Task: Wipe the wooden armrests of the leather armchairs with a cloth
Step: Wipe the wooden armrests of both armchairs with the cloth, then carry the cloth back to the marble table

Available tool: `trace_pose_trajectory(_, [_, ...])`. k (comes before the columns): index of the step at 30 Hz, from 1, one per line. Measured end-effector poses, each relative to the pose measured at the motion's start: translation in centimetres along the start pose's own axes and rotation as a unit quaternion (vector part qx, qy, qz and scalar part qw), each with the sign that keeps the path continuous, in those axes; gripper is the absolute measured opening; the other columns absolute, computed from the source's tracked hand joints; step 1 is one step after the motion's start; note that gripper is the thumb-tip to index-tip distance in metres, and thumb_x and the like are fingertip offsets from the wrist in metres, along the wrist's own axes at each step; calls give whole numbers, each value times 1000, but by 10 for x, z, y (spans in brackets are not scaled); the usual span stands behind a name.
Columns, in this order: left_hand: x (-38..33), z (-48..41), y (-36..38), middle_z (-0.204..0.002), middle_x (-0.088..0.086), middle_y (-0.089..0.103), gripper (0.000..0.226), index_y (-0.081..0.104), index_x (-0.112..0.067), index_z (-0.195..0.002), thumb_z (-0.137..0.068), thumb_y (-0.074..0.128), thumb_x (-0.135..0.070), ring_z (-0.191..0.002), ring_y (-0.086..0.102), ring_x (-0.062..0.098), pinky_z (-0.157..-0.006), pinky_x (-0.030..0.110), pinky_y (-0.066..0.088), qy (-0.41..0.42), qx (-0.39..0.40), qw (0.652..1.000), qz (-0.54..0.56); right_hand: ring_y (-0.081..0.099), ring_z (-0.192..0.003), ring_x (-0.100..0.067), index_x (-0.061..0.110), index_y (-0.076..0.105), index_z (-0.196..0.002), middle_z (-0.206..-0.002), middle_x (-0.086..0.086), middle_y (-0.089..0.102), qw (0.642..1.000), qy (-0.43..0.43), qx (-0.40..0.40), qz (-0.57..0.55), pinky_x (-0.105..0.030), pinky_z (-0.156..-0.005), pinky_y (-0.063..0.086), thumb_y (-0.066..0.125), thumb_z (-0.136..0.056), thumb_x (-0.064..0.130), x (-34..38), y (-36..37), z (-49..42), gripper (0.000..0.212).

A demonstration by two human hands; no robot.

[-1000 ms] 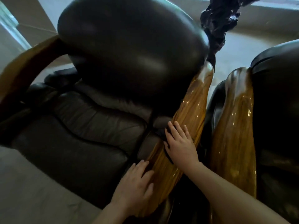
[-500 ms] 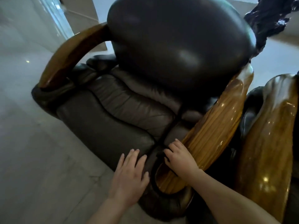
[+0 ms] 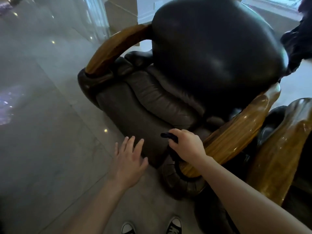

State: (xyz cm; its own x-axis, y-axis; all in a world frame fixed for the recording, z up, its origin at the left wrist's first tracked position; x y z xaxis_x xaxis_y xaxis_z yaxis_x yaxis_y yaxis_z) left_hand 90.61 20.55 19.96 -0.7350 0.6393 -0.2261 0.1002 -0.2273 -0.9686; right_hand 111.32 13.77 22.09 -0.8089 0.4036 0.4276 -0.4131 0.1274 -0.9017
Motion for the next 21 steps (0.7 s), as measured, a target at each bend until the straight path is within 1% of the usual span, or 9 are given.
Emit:
trace_pose_trajectory(2, [12, 18, -16, -157, 11, 29, 69, 26, -25, -151, -88, 31, -55, -147, 20, 29, -117, 54, 15, -6, -9, 1000, -6, 58, -78, -10, 38, 59, -125, -93, 10, 60, 1000, -1, 2, -2, -25, -61, 46, 57, -93, 43, 21, -9, 6, 32])
trace_pose_trajectory(5, [28, 51, -36, -161, 9, 18, 70, 15, -27, -154, -92, 33, -55, -149, 11, 27, -119, 52, 6, -32, 14, 999, -7, 60, -81, -9, 38, 59, -125, -95, 11, 61, 1000, -5, 4, 1, -29, -66, 53, 58, -93, 43, 54, -24, 21, 33])
trace_pose_trajectory(7, [38, 73, -51, -163, 9, 12, 70, 10, -27, -154, -94, 32, -55, -149, 7, 27, -119, 51, 5, -44, 28, 999, -3, 60, -79, -9, 39, 60, -124, -94, 11, 62, 1000, -13, 5, 1, -29, -65, 54, 59, -92, 43, 80, -36, 31, 32])
trace_pose_trajectory(9, [47, 93, -65, -163, 9, 11, 70, 9, -28, -154, -94, 30, -55, -149, 6, 26, -119, 50, 5, -52, 34, 998, -5, 61, -79, -10, 38, 61, -123, -94, 10, 63, 1000, -19, 7, -8, -29, -65, 53, 59, -92, 43, 103, -45, 40, 32])
trace_pose_trajectory(12, [62, 116, -86, -162, 9, 12, 70, 11, -27, -154, -93, 29, -57, -149, 7, 26, -118, 52, 6, -72, 31, 997, -17, 63, -81, -12, 37, 63, -122, -95, 9, 67, 999, -21, 27, -18, -34, -69, 56, 61, -90, 42, 135, -55, 48, 32])
trace_pose_trajectory(16, [82, 151, -100, -158, 12, 24, 70, 23, -23, -151, -91, 34, -57, -146, 17, 30, -117, 54, 12, -123, 20, 992, -17, 65, -86, -15, 38, 64, -119, -96, 8, 68, 997, -33, 57, -29, -39, -76, 57, 60, -89, 43, 163, -55, 56, 31])
trace_pose_trajectory(19, [92, 176, -105, -158, 11, 25, 70, 25, -23, -150, -91, 36, -57, -146, 17, 29, -117, 53, 13, -184, 11, 983, -14, 65, -90, -17, 40, 65, -118, -97, 7, 69, 994, -59, 80, -39, -36, -77, 55, 61, -86, 44, 180, -49, 62, 32])
trace_pose_trajectory(21, [94, 194, -108, -159, 10, 23, 70, 23, -23, -152, -91, 38, -55, -147, 15, 28, -117, 52, 11, -218, -3, 976, 3, 65, -90, -17, 40, 66, -115, -97, 8, 69, 991, -82, 98, -40, -32, -72, 50, 62, -85, 43, 192, -44, 66, 30])
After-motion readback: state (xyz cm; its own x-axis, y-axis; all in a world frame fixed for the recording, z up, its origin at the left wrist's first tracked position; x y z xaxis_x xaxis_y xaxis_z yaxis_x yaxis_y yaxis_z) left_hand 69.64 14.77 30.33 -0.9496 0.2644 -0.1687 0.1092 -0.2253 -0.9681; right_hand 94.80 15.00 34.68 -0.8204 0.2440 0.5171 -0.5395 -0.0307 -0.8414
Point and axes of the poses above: each hand's wrist, its own z-axis away from the middle knuckle, its own y-axis out of the palm, x = y × z, the point moved 6 cm from there along -z, towards the middle knuckle
